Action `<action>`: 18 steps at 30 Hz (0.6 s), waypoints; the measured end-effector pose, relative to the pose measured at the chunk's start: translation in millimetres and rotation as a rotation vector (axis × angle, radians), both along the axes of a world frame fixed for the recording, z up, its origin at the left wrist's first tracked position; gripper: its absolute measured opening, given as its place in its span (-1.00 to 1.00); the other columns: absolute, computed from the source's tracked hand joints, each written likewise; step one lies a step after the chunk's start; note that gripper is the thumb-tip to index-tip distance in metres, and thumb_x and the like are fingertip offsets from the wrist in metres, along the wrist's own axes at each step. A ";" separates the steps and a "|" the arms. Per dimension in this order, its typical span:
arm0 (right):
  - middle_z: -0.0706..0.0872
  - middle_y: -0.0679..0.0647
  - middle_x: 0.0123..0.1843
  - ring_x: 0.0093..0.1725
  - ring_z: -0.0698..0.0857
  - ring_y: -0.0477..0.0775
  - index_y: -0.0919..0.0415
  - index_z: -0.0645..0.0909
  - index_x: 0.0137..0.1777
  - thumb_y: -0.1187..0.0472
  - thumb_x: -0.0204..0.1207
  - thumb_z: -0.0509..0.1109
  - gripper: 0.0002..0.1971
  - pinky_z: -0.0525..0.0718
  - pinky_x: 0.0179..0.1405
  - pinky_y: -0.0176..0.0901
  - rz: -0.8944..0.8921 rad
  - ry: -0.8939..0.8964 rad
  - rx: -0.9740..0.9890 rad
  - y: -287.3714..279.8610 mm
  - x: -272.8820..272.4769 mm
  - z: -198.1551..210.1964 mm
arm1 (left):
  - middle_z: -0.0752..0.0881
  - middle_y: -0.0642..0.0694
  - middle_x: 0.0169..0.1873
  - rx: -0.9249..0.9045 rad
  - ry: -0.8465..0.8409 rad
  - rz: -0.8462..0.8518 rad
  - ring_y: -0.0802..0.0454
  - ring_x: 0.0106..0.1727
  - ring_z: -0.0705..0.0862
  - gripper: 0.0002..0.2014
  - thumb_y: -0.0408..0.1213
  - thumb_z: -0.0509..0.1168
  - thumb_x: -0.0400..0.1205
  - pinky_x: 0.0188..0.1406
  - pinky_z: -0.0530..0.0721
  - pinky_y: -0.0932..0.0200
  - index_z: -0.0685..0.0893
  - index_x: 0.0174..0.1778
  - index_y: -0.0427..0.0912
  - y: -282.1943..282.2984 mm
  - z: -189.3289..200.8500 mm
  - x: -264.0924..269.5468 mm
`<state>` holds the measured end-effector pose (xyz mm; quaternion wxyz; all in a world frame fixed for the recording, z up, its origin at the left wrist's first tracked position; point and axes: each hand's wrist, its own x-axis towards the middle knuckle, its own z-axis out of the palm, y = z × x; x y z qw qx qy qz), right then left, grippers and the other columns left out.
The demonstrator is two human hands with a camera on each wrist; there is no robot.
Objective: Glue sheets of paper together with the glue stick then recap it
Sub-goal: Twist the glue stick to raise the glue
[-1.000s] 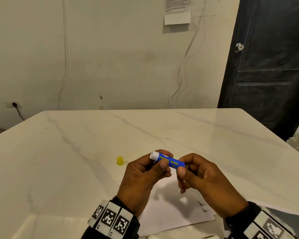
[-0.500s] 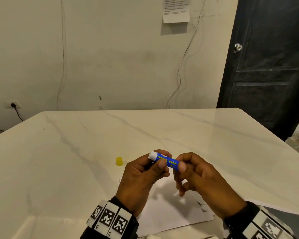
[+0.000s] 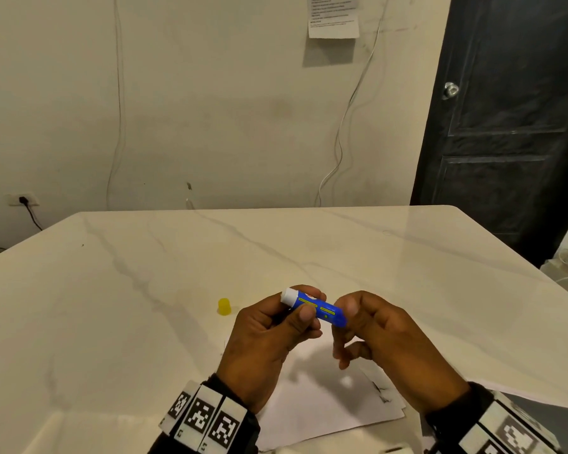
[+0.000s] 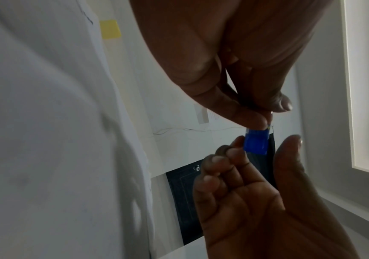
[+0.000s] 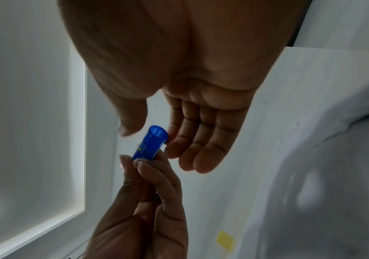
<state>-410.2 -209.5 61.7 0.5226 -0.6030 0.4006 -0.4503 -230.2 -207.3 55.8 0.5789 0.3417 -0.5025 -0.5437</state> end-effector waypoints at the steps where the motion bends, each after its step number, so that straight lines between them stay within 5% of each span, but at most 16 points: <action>1: 0.82 0.18 -0.25 -0.29 0.78 0.18 0.22 0.69 0.07 -0.11 0.48 0.47 -0.61 0.82 -0.18 0.04 -0.005 0.033 -0.035 -0.2 -0.7 -0.3 | 0.85 -0.13 -0.11 0.002 0.004 0.006 0.08 -0.28 0.72 -0.71 -0.06 0.47 0.33 -0.13 0.73 0.24 0.87 -0.07 -0.03 -0.3 0.1 0.7; 5: 0.85 0.20 -0.21 -0.27 0.83 0.16 0.19 0.71 -0.01 -0.02 0.36 0.54 -0.68 0.81 -0.13 -0.07 -0.044 0.131 -0.117 -1.9 -6.1 -3.0 | 0.85 -0.14 -0.09 -0.001 -0.013 0.004 0.07 -0.27 0.72 -0.70 -0.01 0.50 0.33 -0.12 0.73 0.23 0.87 -0.06 -0.01 -0.1 -0.3 1.0; 9: 0.80 0.26 -0.27 -0.29 0.79 0.20 0.27 0.71 -0.13 -0.04 0.50 0.35 -0.66 0.82 -0.20 -0.04 0.012 0.073 -0.064 -0.4 -2.2 -2.5 | 0.86 -0.12 -0.06 -0.013 -0.023 -0.016 0.10 -0.26 0.75 -0.47 0.22 0.61 0.18 -0.11 0.74 0.23 0.86 -0.02 0.00 -0.5 -2.7 0.1; 13: 0.74 0.20 -0.30 -0.33 0.74 0.20 0.24 0.73 -0.22 -0.07 0.58 0.24 -0.59 0.79 -0.23 0.00 0.074 0.006 0.011 0.9 0.4 -2.2 | 0.86 -0.12 -0.05 -0.025 -0.021 -0.028 0.10 -0.26 0.75 -0.47 0.23 0.61 0.18 -0.10 0.74 0.22 0.86 -0.02 0.01 -1.2 -3.4 0.6; 18: 0.79 0.22 -0.24 -0.24 0.78 0.21 0.23 0.74 0.03 -0.02 0.57 0.39 -0.69 0.80 -0.19 0.05 0.039 -0.025 -0.019 -1.5 -0.9 -2.8 | 0.86 -0.13 -0.07 -0.022 -0.040 -0.012 0.08 -0.25 0.76 -0.61 0.09 0.58 0.27 -0.12 0.75 0.22 0.86 -0.04 0.04 -3.0 -3.8 2.7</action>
